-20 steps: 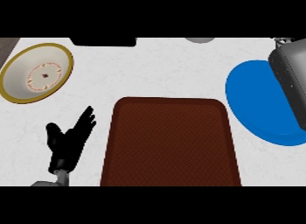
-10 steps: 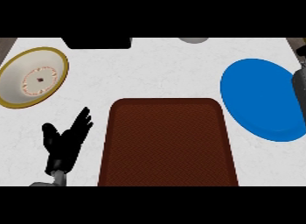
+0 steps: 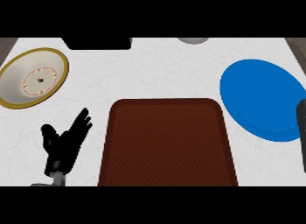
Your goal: Pick the squash from the tray and place it in the plate
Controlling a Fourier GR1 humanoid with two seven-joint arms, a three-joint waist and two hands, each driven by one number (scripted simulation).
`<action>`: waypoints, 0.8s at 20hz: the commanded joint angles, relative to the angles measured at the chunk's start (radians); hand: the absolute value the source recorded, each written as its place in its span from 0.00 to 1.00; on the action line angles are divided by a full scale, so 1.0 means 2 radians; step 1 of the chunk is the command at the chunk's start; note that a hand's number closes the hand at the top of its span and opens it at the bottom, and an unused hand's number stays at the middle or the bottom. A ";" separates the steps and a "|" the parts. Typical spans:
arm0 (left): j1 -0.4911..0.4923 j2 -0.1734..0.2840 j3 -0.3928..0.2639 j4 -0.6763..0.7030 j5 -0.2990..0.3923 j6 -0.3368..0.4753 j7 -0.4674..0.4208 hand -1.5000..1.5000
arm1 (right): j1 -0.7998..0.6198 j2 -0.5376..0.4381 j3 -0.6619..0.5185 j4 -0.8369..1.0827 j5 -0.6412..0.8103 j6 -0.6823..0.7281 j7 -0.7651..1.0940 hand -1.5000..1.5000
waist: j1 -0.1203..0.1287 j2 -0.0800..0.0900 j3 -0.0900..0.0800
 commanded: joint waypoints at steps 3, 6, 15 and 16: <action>-0.008 -0.005 -0.006 -0.008 -0.004 0.005 0.014 0.50 | 0.040 0.068 -0.111 0.024 -0.056 -0.044 0.105 0.00 | 0.005 0.000 0.001; -0.005 -0.003 -0.011 -0.009 0.000 -0.008 0.010 0.50 | 0.034 0.093 -0.139 0.047 -0.086 -0.104 0.074 0.00 | 0.015 0.000 0.000; -0.010 -0.003 -0.007 -0.005 -0.007 -0.006 0.009 0.50 | 0.036 0.069 -0.156 0.086 -0.160 -0.325 -0.091 0.00 | 0.018 0.002 0.000; -0.016 -0.009 -0.008 -0.005 -0.007 0.002 0.021 0.50 | 0.047 0.090 -0.149 0.067 -0.166 -0.355 -0.099 0.00 | 0.012 -0.001 0.000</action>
